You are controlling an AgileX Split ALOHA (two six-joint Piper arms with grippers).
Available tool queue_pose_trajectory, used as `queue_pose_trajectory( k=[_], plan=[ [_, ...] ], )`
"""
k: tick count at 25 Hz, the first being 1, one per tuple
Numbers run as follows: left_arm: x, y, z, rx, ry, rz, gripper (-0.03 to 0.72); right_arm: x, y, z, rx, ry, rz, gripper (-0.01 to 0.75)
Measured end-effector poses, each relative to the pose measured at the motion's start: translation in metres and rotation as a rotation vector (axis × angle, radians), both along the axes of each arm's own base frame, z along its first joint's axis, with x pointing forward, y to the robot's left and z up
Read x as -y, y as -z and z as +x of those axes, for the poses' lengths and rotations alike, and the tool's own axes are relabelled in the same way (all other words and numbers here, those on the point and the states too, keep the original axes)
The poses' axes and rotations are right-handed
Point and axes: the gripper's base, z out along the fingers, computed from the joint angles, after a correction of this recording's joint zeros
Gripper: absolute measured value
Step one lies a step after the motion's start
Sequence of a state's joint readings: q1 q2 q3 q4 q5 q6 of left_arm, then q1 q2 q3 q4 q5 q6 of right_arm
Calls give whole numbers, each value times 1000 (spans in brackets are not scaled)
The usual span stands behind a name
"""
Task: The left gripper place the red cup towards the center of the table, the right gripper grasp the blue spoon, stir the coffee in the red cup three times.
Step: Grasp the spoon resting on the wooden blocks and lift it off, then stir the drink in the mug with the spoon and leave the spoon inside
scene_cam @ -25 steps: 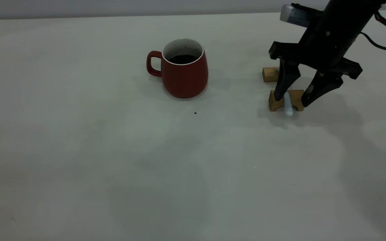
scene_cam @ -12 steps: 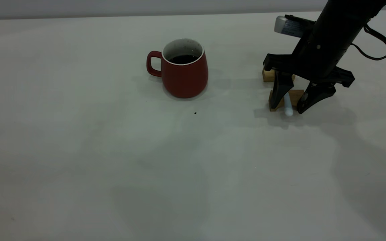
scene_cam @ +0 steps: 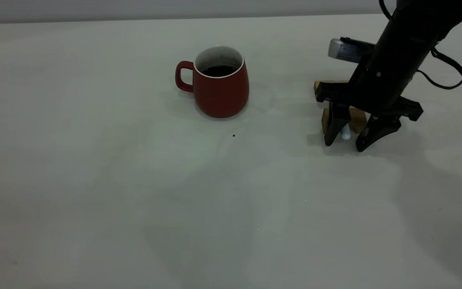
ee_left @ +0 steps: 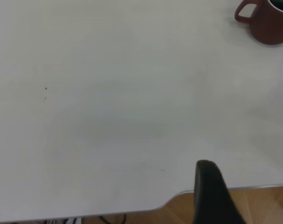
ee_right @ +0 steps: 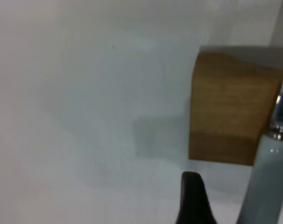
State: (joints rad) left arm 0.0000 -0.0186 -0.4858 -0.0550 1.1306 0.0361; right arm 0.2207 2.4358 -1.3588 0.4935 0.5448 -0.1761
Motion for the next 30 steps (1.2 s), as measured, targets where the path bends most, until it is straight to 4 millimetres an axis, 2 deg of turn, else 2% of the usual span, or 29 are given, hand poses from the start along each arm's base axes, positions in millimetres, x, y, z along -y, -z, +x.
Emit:
queue_pose_trajectory(
  k=[3, 7, 9, 10, 14, 16, 20, 23, 26, 30],
  plan=[
    [0, 0, 0, 0, 0, 0, 449, 0, 0, 1, 5, 1, 0, 501],
    [0, 0, 0, 0, 0, 0, 449, 0, 1, 1, 3, 1, -1, 296],
    [0, 0, 0, 0, 0, 0, 449, 0, 1, -1, -13, -3, 2, 145],
    [0, 0, 0, 0, 0, 0, 449, 0, 1, -2, -21, -4, 4, 118],
    [0, 0, 0, 0, 0, 0, 449, -1, -4, -1, -15, -7, 7, 122],
    [0, 0, 0, 0, 0, 0, 449, -2, -17, 2, 3, -17, 13, 122],
    [0, 0, 0, 0, 0, 0, 449, -6, -61, -1, -27, -49, 68, 122],
    [0, 0, 0, 0, 0, 0, 449, -15, -93, -6, -68, -21, 177, 122],
    [0, 0, 0, 0, 0, 0, 449, -35, -110, -7, -75, 14, 355, 122],
    [0, 0, 0, 0, 0, 0, 449, -70, -117, -13, -132, 52, 601, 122]
  ],
)
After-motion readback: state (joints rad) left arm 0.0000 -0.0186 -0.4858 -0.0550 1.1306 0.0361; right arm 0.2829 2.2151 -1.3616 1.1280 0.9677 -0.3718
